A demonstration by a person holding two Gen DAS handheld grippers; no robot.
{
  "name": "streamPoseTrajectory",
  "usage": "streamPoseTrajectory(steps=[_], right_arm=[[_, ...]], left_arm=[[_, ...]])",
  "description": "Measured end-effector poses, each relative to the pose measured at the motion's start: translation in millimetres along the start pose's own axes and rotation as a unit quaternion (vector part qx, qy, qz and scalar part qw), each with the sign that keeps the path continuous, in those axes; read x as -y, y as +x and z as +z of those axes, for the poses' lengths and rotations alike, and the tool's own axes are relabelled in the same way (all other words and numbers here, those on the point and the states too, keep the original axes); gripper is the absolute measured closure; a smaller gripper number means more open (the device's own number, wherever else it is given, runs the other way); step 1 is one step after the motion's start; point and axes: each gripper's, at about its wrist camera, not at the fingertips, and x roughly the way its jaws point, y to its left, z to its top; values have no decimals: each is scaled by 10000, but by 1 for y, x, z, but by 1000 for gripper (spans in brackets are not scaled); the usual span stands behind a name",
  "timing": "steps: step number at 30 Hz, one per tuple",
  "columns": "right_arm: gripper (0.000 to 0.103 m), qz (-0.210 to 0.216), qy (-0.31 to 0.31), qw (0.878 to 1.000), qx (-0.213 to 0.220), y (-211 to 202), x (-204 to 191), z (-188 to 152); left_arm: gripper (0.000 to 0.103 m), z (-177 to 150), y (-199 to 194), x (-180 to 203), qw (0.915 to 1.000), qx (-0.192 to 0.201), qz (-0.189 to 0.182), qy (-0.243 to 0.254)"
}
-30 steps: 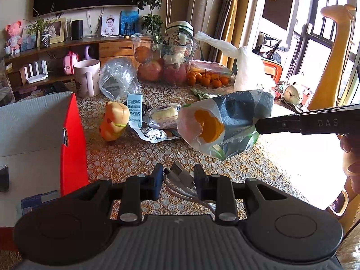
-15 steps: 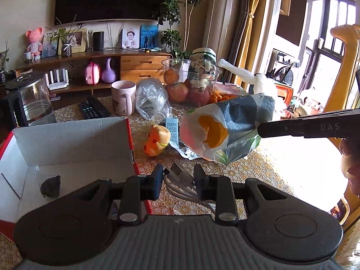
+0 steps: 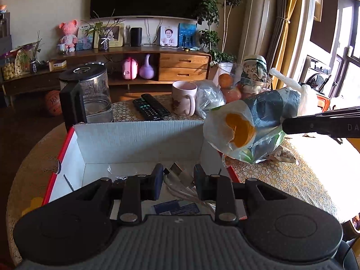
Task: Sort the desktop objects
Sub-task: 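Carry the Health bag with the right tool while the left tool carries the cable to the red box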
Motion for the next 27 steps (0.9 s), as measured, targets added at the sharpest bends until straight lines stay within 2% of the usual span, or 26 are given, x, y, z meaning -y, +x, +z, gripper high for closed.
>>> streamPoseTrajectory(steps=[8, 15, 20, 27], right_arm=[[101, -42, -197, 9994, -271, 49, -26, 9], [101, -249, -439, 9963, -698, 91, -41, 9], [101, -503, -613, 9920, -982, 122, -49, 6], [102, -597, -1084, 9852, -1184, 150, -69, 2]], left_arm=[[75, -2, 22, -34, 9991, -283, 300, 77], [75, -5, 47, -56, 9963, -650, 539, 133], [75, -6, 62, -63, 9936, -898, 657, 189], [75, -13, 85, -66, 9870, -1330, 816, 393]])
